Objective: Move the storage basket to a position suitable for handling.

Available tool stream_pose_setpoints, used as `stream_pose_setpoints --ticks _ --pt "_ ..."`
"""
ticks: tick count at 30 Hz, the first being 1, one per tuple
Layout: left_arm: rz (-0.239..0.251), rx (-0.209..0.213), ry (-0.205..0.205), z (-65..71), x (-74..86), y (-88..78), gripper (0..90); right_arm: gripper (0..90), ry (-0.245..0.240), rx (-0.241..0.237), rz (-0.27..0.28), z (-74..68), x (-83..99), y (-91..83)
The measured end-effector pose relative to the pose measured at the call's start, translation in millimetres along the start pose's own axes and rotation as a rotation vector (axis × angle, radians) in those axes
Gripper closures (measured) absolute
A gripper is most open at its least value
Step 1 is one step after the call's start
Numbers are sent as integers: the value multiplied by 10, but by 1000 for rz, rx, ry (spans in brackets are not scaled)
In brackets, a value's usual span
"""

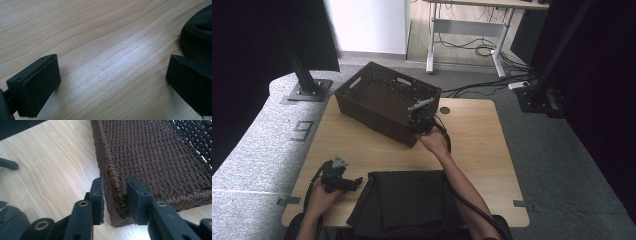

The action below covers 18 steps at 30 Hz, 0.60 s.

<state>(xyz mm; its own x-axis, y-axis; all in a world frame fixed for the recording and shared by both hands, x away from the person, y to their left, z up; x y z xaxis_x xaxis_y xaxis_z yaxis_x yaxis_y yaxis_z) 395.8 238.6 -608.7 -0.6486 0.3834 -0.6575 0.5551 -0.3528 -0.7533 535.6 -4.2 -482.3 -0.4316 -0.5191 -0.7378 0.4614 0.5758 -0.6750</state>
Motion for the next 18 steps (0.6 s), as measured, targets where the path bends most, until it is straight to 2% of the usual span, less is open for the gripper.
stream_pose_setpoints --ticks 6,11,18 --pt "0 3 3 15 -2 2 0 739 8 3 -5 30 6 1" --pt "0 4 4 24 -2 2 0 720 -18 24 -13 53 3 22" --pt "-1 5 5 26 -1 2 0 765 7 0 -33 40 11 59"
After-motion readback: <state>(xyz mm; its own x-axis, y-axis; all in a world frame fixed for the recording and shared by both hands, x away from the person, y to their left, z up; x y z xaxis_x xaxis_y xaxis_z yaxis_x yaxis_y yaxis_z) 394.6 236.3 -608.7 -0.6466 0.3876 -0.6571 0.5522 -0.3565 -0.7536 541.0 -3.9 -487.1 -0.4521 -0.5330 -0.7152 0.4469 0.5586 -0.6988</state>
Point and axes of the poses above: each handheld gripper's, and its own axes: y roughly forward along the jaws, x roughly out of its underside, z roughly to its right, the point moved 8 cm from there along y, roughly forward along the jaws, and after that the axes turned 1 degree about -y, right-handed, at the moved point
